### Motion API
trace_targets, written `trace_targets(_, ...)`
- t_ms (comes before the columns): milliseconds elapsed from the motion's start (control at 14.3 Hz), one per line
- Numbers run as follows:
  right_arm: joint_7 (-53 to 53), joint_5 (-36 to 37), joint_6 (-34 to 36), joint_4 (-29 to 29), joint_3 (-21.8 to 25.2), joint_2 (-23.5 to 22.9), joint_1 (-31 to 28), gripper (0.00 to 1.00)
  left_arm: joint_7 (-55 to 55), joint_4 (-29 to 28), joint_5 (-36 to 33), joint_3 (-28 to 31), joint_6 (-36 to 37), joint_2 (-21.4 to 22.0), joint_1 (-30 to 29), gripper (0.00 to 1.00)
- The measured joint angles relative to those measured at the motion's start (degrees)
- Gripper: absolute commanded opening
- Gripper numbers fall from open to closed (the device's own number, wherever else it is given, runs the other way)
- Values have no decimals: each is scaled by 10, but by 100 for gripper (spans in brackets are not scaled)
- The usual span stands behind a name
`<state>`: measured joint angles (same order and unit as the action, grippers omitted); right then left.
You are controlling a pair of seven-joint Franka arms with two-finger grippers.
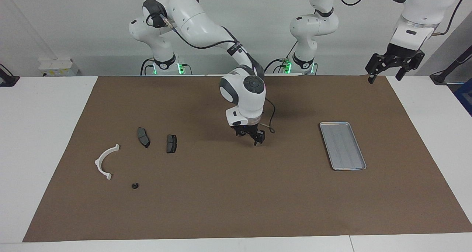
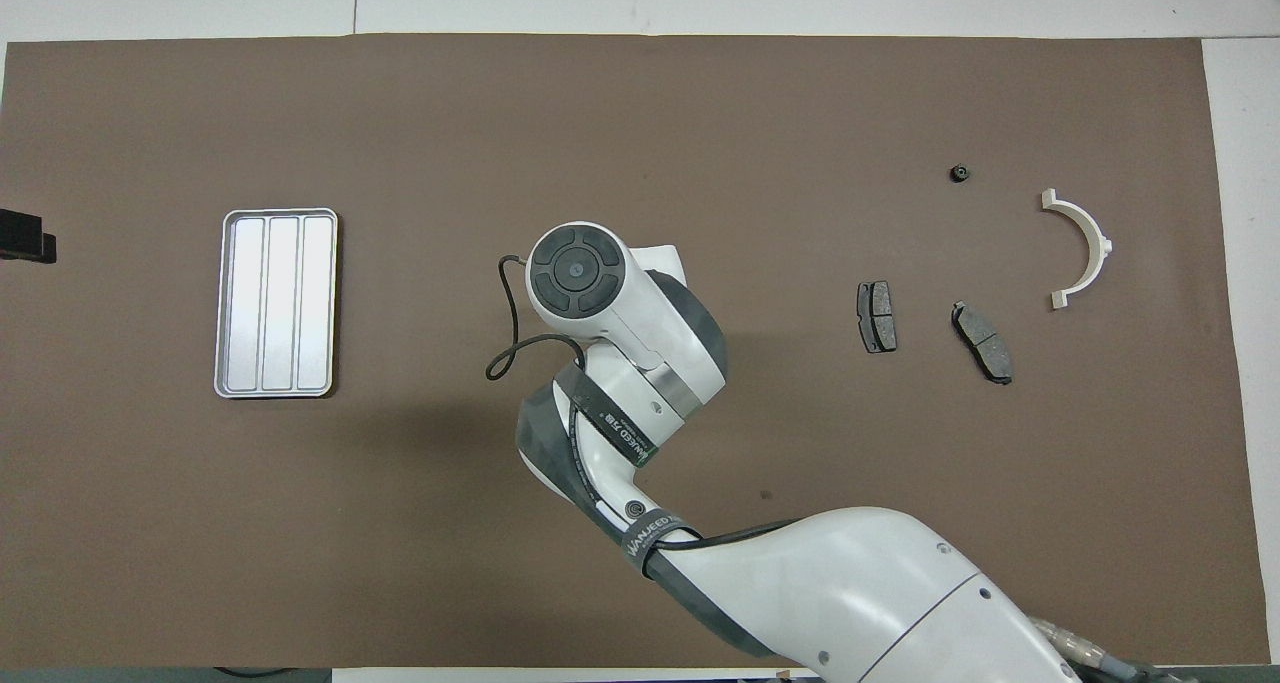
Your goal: Place bearing gear from tray to pile
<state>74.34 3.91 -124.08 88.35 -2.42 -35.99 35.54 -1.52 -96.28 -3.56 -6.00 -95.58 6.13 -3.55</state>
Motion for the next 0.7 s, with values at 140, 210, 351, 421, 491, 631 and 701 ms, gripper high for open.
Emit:
trace_targets(140, 1, -11, -7, 13, 0, 0, 0, 100, -17, -14, 3, -2, -17, 0, 20, 100)
trace_targets(210, 1, -18, -7, 14, 0, 1, 0, 100, -19, -15, 4, -2, -20, 0, 22, 100)
trace_targets(351, 1, -27, -1, 16, 0, 4, 1, 100, -19, -15, 5, -1, -24, -4, 23, 100)
trace_targets(421, 1, -28, 7, 16, -1, 5, 2, 100, -19, -15, 6, 0, -25, -8, 24, 100)
trace_targets(491, 1, -28, 15, 16, -2, 7, 2, 100, -19, -15, 6, -1, -26, -12, 26, 100)
trace_targets(631, 1, -28, 24, 16, -2, 10, 3, 100, -19, -15, 6, -1, -26, -18, 30, 100)
trace_targets(701, 1, -28, 26, 16, -2, 11, 3, 100, -19, -15, 6, -1, -26, -21, 32, 100)
